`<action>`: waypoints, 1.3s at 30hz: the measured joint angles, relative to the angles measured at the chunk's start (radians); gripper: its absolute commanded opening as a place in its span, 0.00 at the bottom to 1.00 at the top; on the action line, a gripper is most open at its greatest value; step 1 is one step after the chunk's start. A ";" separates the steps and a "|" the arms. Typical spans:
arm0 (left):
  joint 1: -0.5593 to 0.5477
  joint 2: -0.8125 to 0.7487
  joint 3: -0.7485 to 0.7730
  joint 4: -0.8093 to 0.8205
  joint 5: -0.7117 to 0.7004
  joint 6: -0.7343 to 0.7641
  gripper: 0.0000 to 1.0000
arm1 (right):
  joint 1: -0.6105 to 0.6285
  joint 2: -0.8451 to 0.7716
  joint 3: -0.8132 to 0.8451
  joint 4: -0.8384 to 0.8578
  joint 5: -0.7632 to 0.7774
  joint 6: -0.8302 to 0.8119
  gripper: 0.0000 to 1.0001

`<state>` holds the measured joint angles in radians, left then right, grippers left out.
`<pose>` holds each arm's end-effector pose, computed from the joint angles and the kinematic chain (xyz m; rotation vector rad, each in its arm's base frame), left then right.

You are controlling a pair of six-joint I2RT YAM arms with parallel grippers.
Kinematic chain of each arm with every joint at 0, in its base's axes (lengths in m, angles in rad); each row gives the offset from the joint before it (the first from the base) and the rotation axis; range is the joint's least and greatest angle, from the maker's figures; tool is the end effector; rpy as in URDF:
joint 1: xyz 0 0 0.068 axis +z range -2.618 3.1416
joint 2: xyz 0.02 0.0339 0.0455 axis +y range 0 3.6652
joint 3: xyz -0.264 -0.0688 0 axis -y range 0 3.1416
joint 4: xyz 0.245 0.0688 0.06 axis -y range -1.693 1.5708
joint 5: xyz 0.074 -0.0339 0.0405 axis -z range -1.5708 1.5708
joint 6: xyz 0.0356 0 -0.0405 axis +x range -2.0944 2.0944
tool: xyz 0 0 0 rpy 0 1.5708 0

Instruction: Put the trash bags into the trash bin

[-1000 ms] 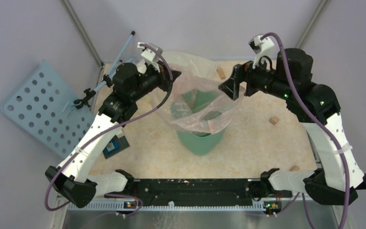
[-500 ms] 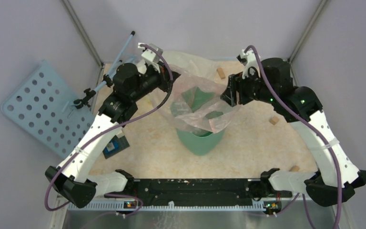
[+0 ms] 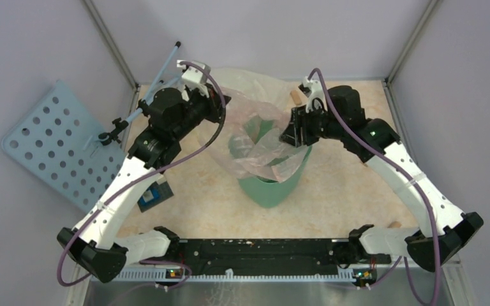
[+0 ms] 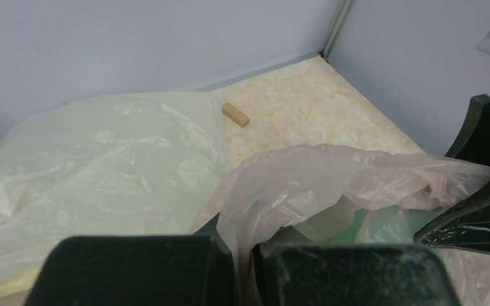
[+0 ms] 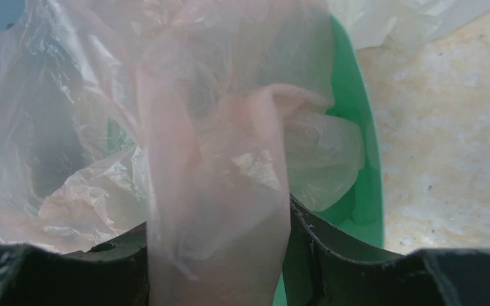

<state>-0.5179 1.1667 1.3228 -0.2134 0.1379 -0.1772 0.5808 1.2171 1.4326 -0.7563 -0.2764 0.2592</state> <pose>0.2217 -0.1320 0.4473 0.3888 1.6207 -0.6429 0.2019 0.1441 0.4164 -0.5194 2.1284 0.7814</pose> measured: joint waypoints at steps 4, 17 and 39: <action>0.000 -0.036 -0.008 0.000 -0.077 0.006 0.00 | 0.001 0.024 -0.043 0.055 -0.050 0.026 0.45; 0.000 0.047 -0.030 0.087 0.071 -0.060 0.00 | -0.010 0.029 -0.075 0.025 0.171 0.049 0.36; -0.019 0.257 0.057 0.153 0.169 -0.134 0.00 | -0.128 0.028 0.065 -0.082 0.217 0.006 0.79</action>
<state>-0.5365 1.4239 1.3800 -0.0608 0.3073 -0.3115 0.4530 1.2449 1.4979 -0.8387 -0.0593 0.2649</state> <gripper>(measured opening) 0.004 0.756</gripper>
